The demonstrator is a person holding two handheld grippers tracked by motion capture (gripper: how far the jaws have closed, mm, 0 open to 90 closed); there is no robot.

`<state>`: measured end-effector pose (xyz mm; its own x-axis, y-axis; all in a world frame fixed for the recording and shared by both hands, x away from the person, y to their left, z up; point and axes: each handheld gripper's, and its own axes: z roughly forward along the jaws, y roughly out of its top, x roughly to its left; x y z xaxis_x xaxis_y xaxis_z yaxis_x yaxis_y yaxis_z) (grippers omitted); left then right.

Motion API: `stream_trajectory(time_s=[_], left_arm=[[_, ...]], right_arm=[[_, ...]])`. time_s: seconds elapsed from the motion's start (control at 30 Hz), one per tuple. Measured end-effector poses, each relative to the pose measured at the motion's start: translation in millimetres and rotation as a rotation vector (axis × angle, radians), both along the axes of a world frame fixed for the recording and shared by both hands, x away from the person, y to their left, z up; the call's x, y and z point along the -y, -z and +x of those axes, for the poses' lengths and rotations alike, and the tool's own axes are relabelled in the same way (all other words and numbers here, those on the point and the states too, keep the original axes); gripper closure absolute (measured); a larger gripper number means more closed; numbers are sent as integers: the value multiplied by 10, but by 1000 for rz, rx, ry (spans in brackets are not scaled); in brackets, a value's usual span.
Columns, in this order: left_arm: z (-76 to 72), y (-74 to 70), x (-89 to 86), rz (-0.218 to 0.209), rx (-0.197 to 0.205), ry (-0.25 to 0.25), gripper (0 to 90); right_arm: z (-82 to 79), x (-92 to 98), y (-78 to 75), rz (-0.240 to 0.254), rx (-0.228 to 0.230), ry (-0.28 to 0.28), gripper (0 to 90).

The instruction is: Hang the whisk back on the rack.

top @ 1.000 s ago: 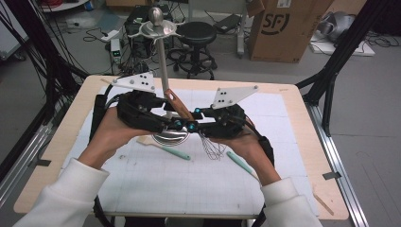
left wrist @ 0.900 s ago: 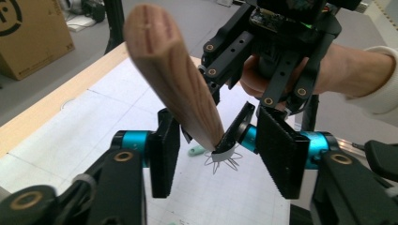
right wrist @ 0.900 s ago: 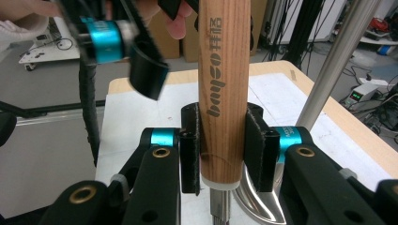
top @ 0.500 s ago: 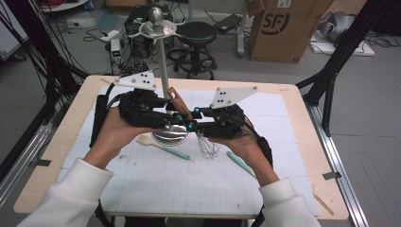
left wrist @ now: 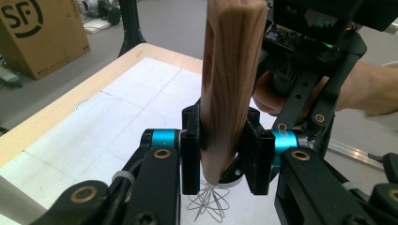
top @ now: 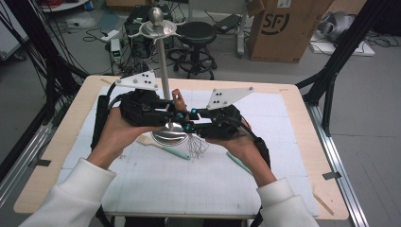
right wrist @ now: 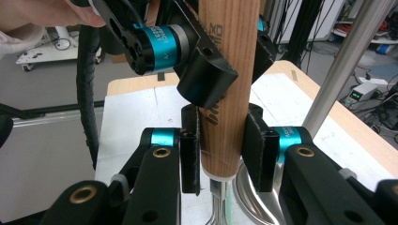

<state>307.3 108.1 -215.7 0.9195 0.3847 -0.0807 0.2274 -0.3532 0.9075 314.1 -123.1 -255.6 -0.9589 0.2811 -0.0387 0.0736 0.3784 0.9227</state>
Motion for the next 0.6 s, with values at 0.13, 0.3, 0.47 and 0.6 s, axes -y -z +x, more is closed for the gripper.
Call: stream_trajectory(time_s=[0.13, 0.3, 0.47, 0.6], left_arm=[[2, -5, -21, 5, 0, 20, 723], [2, 5, -24, 16, 10, 57, 726], [7, 9, -54, 22, 17, 84, 729], [14, 1, -101, 22, 24, 103, 730]], right_arm=[[-1, -10, 5, 4, -2, -11, 701], [-15, -17, 3, 25, -36, -6, 597], [-3, 12, 4, 41, -47, 2, 495], [-3, 56, 14, 41, -60, 16, 384]])
